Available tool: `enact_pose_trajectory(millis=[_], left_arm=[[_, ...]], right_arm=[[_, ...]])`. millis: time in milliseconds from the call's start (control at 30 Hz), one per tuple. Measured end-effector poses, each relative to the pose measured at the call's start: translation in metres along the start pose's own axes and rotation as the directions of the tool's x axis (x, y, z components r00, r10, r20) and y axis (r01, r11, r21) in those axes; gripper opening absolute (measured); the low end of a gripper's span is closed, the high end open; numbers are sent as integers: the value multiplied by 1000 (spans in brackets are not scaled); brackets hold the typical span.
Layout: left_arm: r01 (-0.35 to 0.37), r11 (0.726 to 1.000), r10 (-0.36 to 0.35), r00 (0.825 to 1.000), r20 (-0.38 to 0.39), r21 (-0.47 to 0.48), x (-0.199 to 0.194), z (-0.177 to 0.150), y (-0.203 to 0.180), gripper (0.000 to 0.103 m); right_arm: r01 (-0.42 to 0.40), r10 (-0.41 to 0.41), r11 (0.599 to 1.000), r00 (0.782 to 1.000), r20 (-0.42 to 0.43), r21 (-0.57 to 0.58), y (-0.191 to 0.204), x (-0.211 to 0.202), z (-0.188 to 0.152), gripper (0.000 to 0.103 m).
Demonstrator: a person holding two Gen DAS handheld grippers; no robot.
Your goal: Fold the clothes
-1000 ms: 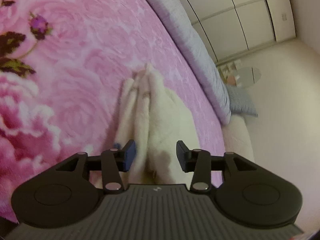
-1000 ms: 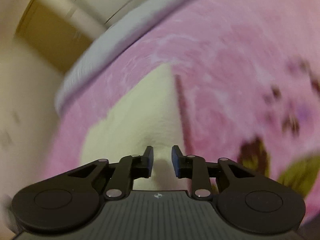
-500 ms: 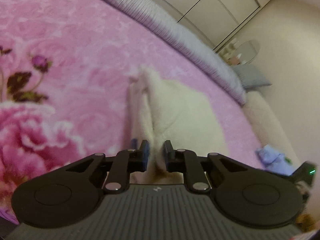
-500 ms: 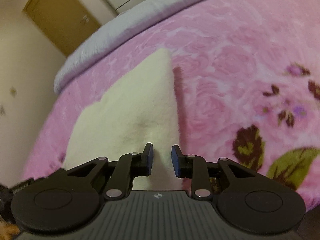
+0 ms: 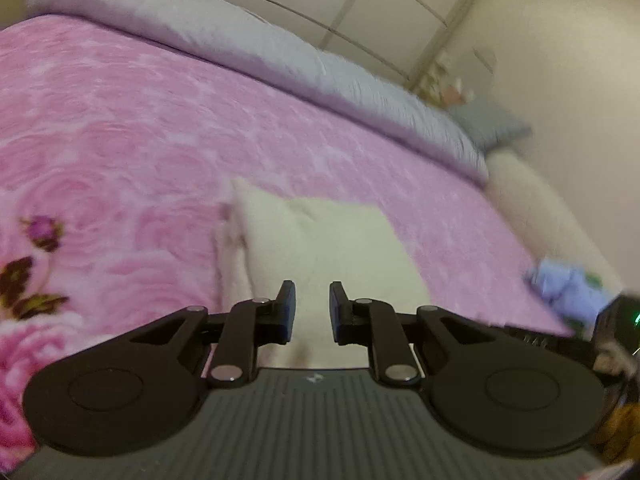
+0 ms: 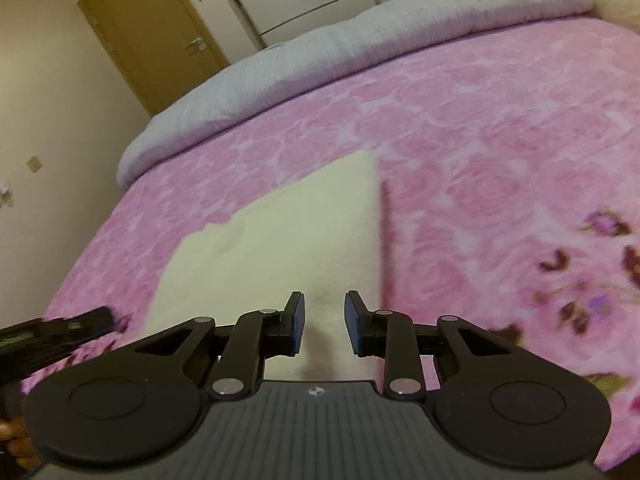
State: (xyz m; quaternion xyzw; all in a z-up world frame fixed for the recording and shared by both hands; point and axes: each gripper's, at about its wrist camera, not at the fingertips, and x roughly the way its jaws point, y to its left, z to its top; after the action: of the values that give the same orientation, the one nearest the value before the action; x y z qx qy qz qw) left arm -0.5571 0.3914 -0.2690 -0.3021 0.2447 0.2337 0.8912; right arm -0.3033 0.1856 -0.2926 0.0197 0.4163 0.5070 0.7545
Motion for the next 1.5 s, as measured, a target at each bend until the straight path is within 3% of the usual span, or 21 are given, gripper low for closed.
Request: enact_pose_trajectory(millis=[67, 200, 367, 500, 567, 733, 800, 1000, 1133, 1267, 1367, 1500], left_arm=[[-41, 998, 42, 998, -39, 37, 11, -18, 2, 10], [-49, 998, 49, 999, 4, 32, 6, -43, 11, 11], [-81, 996, 80, 997, 18, 41, -9, -39, 1, 9], [-43, 999, 43, 999, 32, 20, -29, -39, -8, 9], [-41, 999, 40, 999, 15, 35, -32, -44, -12, 10], [-115, 993, 115, 992, -56, 4, -19, -61, -3, 18], [-117, 993, 116, 992, -53, -21, -21, -61, -3, 17], [-148, 989, 148, 989, -15, 30, -37, -53, -25, 15], [-203, 979, 205, 975, -82, 35, -32, -55, -30, 22], [-264, 963, 268, 954, -132, 46, -32, -54, -39, 23], [-295, 953, 301, 945, -126, 62, -38, -48, -50, 32], [-326, 941, 336, 934, -126, 90, -46, -46, -68, 41]], right_arm=[[-18, 17, 999, 1000, -27, -40, 7, 7, -9, 25], [48, -49, 957, 999, 4, -286, 30, 16, -34, 26], [43, -47, 973, 999, -12, -228, 26, 7, -21, 26], [38, -31, 976, 999, 36, -213, 27, -25, -26, 26], [27, -24, 971, 1000, 16, -236, 30, -34, -34, 26], [61, -85, 965, 993, -87, -256, 25, -10, -55, 26], [68, -94, 962, 992, -86, -263, 28, -10, -52, 26], [58, -68, 965, 997, -28, -256, 35, -36, -48, 27], [91, -118, 969, 987, -106, -229, 24, -21, -56, 28], [109, -133, 974, 985, -111, -201, 27, -29, -49, 38], [132, -156, 970, 982, -105, -206, 34, -40, -41, 62], [154, -180, 967, 977, -114, -204, 38, -53, -41, 76]])
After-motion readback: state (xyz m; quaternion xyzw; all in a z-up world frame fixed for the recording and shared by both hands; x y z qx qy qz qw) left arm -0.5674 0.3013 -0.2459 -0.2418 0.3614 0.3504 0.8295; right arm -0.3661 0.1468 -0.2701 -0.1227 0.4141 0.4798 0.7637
